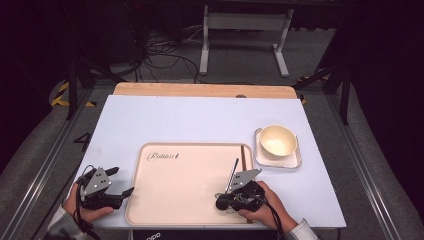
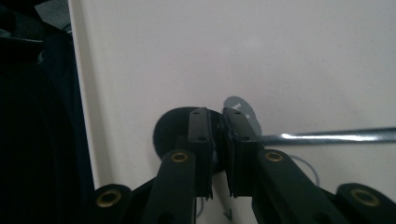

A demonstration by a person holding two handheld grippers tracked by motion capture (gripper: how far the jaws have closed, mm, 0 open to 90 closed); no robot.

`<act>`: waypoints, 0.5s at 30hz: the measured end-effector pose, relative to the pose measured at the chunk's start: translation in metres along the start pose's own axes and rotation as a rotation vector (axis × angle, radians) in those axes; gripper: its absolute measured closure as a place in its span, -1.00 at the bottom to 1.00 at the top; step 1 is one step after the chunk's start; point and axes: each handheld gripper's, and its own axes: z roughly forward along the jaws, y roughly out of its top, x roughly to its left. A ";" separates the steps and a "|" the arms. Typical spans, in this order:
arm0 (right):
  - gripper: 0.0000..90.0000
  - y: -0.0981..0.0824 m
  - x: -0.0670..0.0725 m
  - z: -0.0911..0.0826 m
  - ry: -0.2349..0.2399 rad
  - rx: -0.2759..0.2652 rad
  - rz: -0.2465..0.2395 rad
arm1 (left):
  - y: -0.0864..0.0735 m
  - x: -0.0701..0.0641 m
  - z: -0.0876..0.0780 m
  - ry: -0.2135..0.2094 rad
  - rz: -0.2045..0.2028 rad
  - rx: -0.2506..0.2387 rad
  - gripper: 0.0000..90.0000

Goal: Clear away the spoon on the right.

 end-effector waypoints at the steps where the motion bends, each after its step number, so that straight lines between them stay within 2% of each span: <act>1: 0.83 -0.001 0.000 -0.001 0.006 0.002 0.004 | 0.000 0.000 0.000 -0.001 0.002 0.003 -0.63; 5: 0.82 -0.008 -0.001 -0.007 0.016 0.016 0.014 | 0.000 0.000 0.000 -0.002 0.004 0.004 -0.63; 8: 0.81 -0.012 -0.002 -0.012 0.002 0.019 0.023 | 0.000 0.000 0.000 -0.002 0.004 0.006 -0.63; 15: 0.79 -0.009 -0.002 -0.012 -0.016 -0.011 0.019 | 0.001 0.000 0.001 -0.005 0.006 0.008 -0.63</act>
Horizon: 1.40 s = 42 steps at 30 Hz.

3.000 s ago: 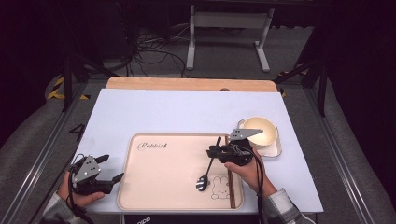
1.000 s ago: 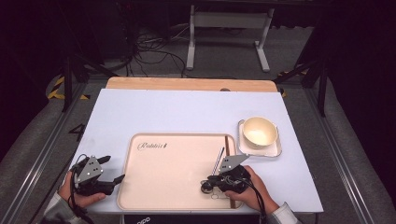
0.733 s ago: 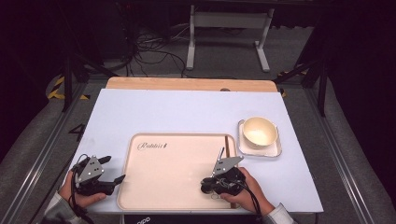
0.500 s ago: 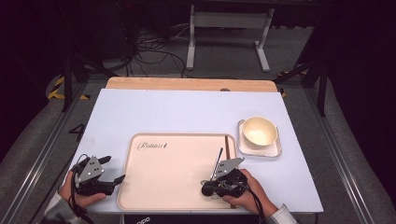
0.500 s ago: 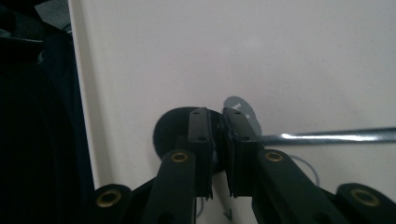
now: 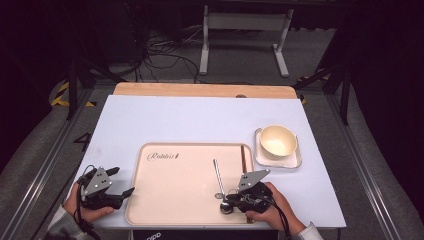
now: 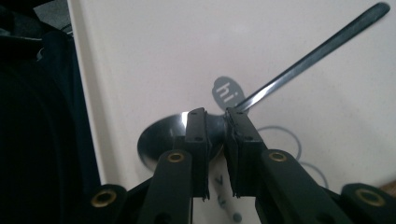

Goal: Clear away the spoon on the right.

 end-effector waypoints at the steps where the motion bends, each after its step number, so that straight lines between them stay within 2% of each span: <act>1: 0.80 0.002 0.000 0.001 -0.011 -0.011 -0.003 | 0.000 0.000 0.000 -0.001 0.001 0.003 -0.63; 4: 0.88 0.013 -0.003 0.008 -0.035 -0.035 -0.027 | 0.000 0.000 0.001 -0.004 0.003 0.006 -0.63; 7: 0.95 0.020 -0.008 0.020 -0.028 -0.008 -0.045 | 0.001 0.000 0.001 0.001 0.003 0.005 -0.63; 8: 0.99 0.020 -0.009 0.024 -0.034 0.004 -0.042 | 0.000 0.000 0.001 -0.001 0.001 0.005 -0.63; 9: 1.00 0.020 -0.010 0.025 -0.016 -0.006 -0.030 | 0.000 0.000 0.001 -0.002 0.002 0.004 -0.63; 11: 1.00 0.018 -0.009 0.022 -0.020 0.012 -0.043 | 0.000 0.000 0.001 -0.001 -0.004 0.005 -0.63; 15: 1.00 0.006 -0.008 0.012 -0.010 0.009 -0.019 | 0.000 0.000 0.000 -0.002 0.002 0.000 -0.63; 22: 1.00 -0.004 -0.011 0.002 -0.043 0.007 0.004 | 0.001 0.000 0.001 -0.001 0.003 0.005 -0.63; 28: 0.93 0.008 -0.015 0.012 -0.121 -0.010 -0.022 | 0.001 0.000 0.002 -0.001 0.001 0.009 -0.63; 32: 0.96 0.013 -0.026 0.016 -0.163 -0.018 0.005 | 0.000 0.000 0.002 -0.003 -0.003 0.007 -0.63; 38: 0.97 0.007 -0.034 0.009 -0.198 -0.021 0.058 | 0.000 0.001 0.001 -0.004 0.002 0.002 -0.63; 42: 0.93 0.003 -0.035 0.007 -0.192 -0.032 0.066 | 0.000 0.001 0.001 0.000 -0.004 -0.002 -0.63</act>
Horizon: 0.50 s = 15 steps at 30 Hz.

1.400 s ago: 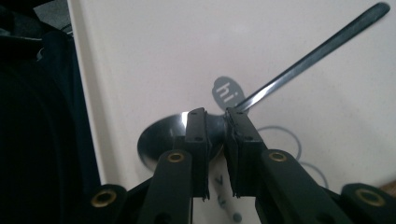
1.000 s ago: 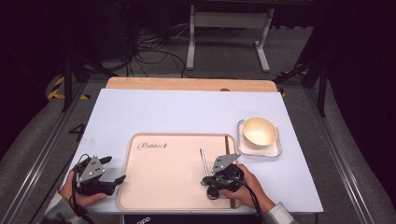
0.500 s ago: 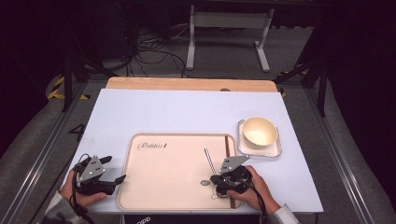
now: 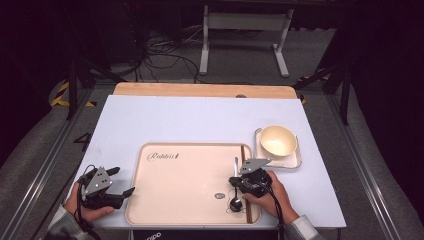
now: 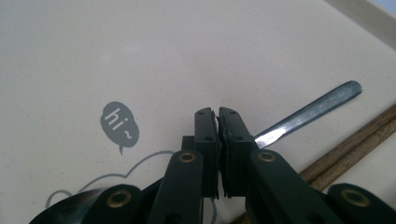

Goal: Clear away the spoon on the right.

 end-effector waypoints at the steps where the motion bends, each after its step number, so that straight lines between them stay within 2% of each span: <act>1: 0.90 0.000 0.000 0.000 0.000 -0.002 -0.001 | 0.000 0.000 0.000 0.000 0.000 0.001 -0.63; 4: 0.85 0.000 0.001 0.000 -0.004 -0.006 -0.010 | 0.000 0.000 0.000 -0.001 -0.001 -0.001 -0.63; 7: 0.79 -0.001 0.001 -0.004 0.011 -0.035 -0.020 | -0.001 0.001 -0.001 0.003 -0.002 -0.003 -0.63; 10: 0.72 -0.002 0.001 -0.016 0.002 -0.077 -0.026 | 0.000 0.002 -0.001 0.002 -0.008 -0.011 -0.63; 15: 0.65 -0.003 -0.004 -0.037 -0.039 -0.131 -0.006 | 0.000 0.002 -0.002 0.003 -0.006 -0.024 -0.63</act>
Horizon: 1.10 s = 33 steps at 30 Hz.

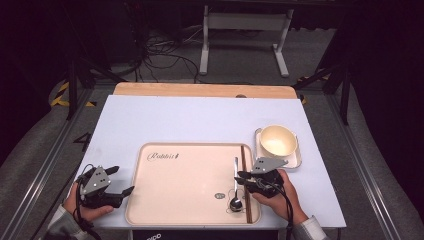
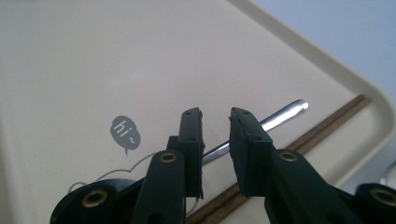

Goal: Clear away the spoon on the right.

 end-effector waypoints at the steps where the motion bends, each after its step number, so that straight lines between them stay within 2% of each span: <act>1: 0.63 0.001 -0.001 -0.003 -0.003 -0.008 -0.001 | 0.000 0.000 0.000 0.000 -0.001 -0.002 -0.63; 6: 0.56 0.004 -0.001 -0.016 -0.023 -0.033 -0.021 | -0.001 0.000 -0.002 -0.006 -0.005 -0.013 -0.63; 11: 0.48 0.008 -0.005 -0.030 -0.074 -0.060 -0.036 | -0.002 0.001 -0.002 -0.009 -0.006 -0.015 -0.63; 21: 0.04 0.009 -0.034 -0.056 -0.182 -0.086 0.011 | -0.002 0.000 -0.002 -0.012 -0.003 -0.008 -0.63; 24: -0.05 0.008 -0.041 -0.063 -0.242 -0.092 0.006 | -0.002 0.001 -0.002 -0.012 -0.005 -0.009 -0.63; 27: -0.15 0.008 -0.048 -0.068 -0.283 -0.084 0.021 | -0.002 0.001 -0.002 -0.014 -0.005 -0.009 -0.63; 33: -0.28 0.006 -0.060 -0.067 -0.321 -0.051 0.049 | -0.003 0.001 -0.002 -0.015 -0.001 -0.005 -0.63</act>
